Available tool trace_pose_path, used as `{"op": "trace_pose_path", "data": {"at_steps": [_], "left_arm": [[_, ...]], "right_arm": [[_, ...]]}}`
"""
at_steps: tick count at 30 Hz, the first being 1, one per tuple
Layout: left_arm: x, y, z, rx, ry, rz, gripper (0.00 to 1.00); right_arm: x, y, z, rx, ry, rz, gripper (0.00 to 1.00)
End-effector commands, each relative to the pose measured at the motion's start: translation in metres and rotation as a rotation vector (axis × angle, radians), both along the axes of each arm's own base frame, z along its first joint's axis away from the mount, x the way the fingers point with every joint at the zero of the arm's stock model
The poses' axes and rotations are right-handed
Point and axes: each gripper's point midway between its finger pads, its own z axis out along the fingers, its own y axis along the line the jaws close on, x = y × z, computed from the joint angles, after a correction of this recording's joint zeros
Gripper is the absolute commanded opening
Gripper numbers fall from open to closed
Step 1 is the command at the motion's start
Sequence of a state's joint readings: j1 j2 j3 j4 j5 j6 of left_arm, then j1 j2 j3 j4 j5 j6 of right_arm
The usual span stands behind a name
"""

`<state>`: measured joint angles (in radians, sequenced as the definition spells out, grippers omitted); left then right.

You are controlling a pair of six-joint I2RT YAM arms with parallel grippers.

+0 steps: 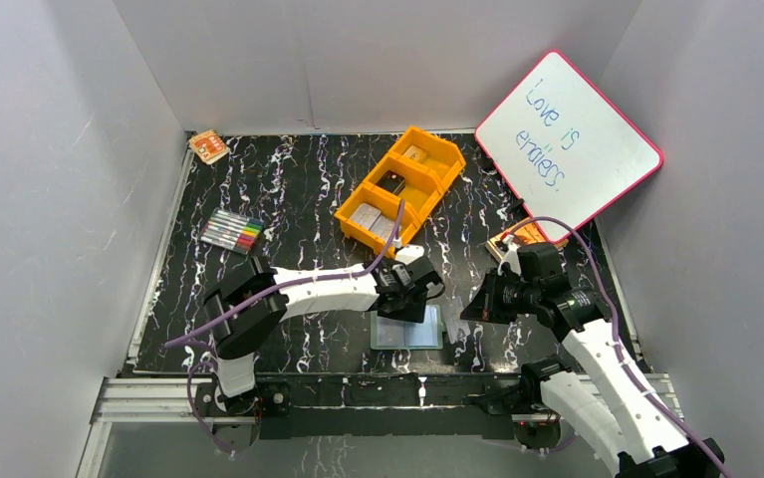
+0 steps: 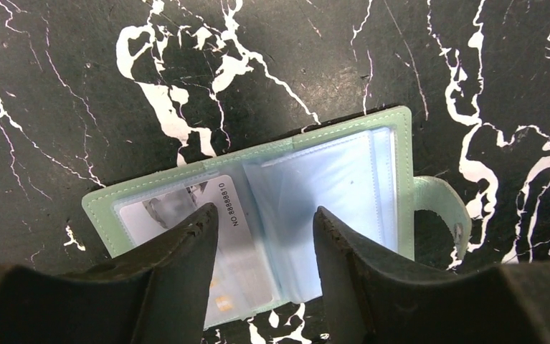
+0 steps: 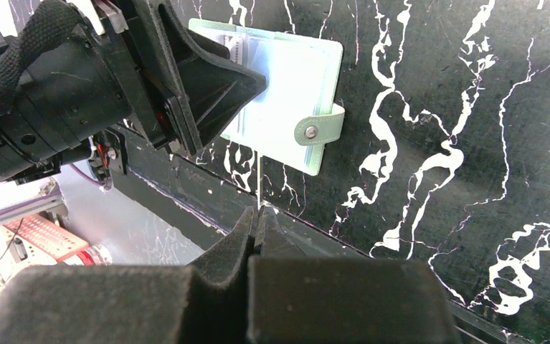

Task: Put the credit cards into the card holder
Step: Turn over the card slot in the card holder.

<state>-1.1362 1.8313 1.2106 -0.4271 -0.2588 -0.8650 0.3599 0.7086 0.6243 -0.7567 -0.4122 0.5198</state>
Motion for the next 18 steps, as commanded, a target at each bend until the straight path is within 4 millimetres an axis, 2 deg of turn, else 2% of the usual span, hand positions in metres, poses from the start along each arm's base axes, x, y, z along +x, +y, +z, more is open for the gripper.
{"op": "trace_pose_path", "data": {"at_steps": [1, 6, 18], "left_arm": [[-0.001, 0.014, -0.010, 0.063, -0.006, 0.012, 0.46], [-0.003, 0.023, -0.017, 0.095, -0.004, 0.012, 0.31], [-0.006, 0.034, -0.022, 0.121, -0.004, 0.024, 0.06]], "right_arm": [[0.004, 0.005, 0.006, 0.031, -0.038, 0.027, 0.00], [0.005, 0.006, 0.004, 0.030, -0.035, 0.029, 0.00], [0.000, 0.010, -0.003, 0.051, -0.001, 0.052, 0.00]]}}
